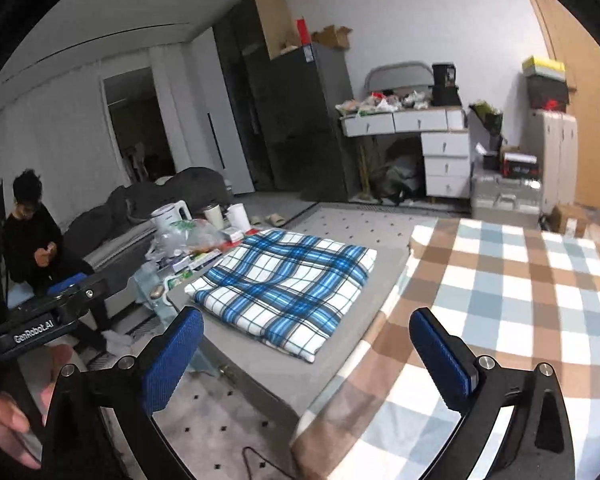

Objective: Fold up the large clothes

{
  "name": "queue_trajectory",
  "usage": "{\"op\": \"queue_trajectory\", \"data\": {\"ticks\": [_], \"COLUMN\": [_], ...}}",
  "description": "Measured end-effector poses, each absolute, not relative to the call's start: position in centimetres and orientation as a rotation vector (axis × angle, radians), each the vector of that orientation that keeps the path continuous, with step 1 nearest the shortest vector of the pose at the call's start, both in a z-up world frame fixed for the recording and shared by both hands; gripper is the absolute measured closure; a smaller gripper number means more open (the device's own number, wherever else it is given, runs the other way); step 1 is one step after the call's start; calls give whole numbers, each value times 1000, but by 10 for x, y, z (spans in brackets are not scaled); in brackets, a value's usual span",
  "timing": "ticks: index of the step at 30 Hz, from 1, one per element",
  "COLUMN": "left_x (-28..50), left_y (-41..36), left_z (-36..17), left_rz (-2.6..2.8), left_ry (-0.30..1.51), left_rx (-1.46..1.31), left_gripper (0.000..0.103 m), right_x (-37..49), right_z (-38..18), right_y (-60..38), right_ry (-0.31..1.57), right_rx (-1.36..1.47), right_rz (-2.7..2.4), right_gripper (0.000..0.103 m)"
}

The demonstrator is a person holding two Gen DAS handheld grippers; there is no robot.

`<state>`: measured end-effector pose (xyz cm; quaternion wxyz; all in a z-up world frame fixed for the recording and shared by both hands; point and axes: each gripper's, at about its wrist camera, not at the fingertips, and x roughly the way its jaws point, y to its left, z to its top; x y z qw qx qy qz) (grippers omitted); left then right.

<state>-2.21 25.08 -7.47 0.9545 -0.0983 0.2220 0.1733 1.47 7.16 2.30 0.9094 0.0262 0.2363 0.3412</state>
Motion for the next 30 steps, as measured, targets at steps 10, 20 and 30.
{"op": "queue_trajectory", "data": {"ticks": [10, 20, 30], "left_x": [-35, -29, -39], "left_y": [246, 242, 237], "left_z": [-81, -97, -91], "left_rz": [394, 359, 352], "left_ry": [462, 510, 470], "left_rx": [-168, -178, -156], "left_gripper": [1, 1, 1], "right_x": [-10, -12, -19], "right_z": [24, 16, 17], "right_y": [62, 69, 68], "right_ry": [459, 484, 472], "right_rx": [85, 80, 63], "right_rz": [704, 713, 713], "right_gripper": [0, 0, 0]}}
